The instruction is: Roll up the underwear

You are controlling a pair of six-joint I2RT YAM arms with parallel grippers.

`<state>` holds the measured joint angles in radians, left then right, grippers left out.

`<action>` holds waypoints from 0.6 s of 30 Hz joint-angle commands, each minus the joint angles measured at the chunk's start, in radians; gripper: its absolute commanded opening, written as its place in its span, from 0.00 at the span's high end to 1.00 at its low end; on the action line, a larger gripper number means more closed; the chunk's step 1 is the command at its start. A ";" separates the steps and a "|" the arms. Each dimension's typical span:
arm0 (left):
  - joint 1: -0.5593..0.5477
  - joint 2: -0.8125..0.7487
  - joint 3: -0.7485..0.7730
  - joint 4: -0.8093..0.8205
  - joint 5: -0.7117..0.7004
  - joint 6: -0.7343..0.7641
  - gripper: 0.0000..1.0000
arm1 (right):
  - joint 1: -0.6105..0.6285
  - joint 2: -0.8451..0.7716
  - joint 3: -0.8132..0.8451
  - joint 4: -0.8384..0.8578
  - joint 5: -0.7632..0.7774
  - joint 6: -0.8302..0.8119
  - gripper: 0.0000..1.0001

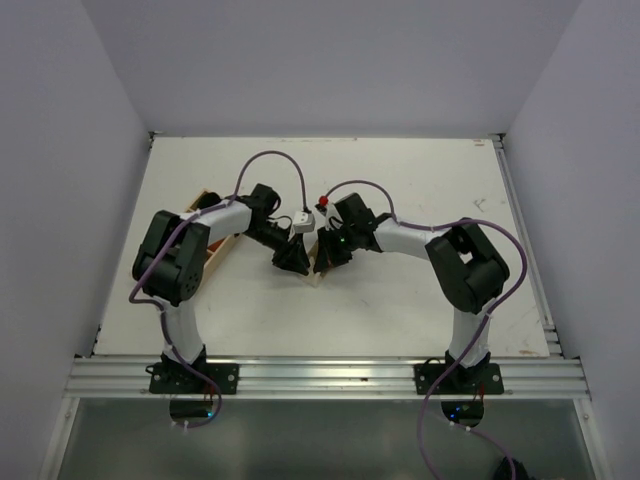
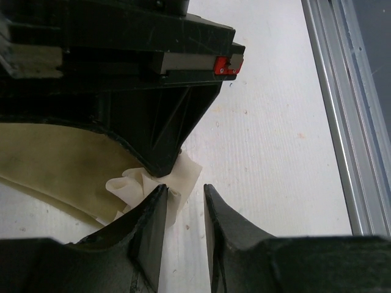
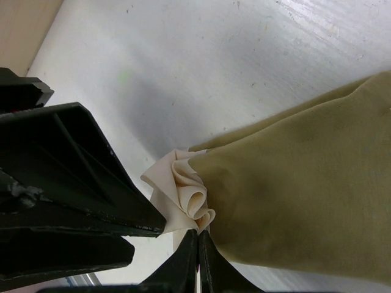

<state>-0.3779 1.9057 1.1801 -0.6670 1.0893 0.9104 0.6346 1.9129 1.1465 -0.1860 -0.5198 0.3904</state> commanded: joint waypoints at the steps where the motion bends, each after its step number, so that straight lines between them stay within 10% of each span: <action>1: -0.006 0.007 0.027 0.006 0.035 0.053 0.67 | -0.006 0.012 0.044 0.019 -0.028 0.004 1.00; 11: -0.007 0.062 0.104 0.056 -0.054 -0.013 1.00 | -0.010 0.009 0.042 0.013 -0.036 -0.002 1.00; 18: -0.004 0.067 0.102 0.078 -0.098 -0.045 1.00 | -0.015 0.000 0.036 0.016 -0.037 0.002 1.00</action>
<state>-0.3820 1.9678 1.2552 -0.6361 1.0142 0.8867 0.6270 1.9255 1.1568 -0.1867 -0.5354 0.3901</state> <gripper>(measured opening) 0.005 0.012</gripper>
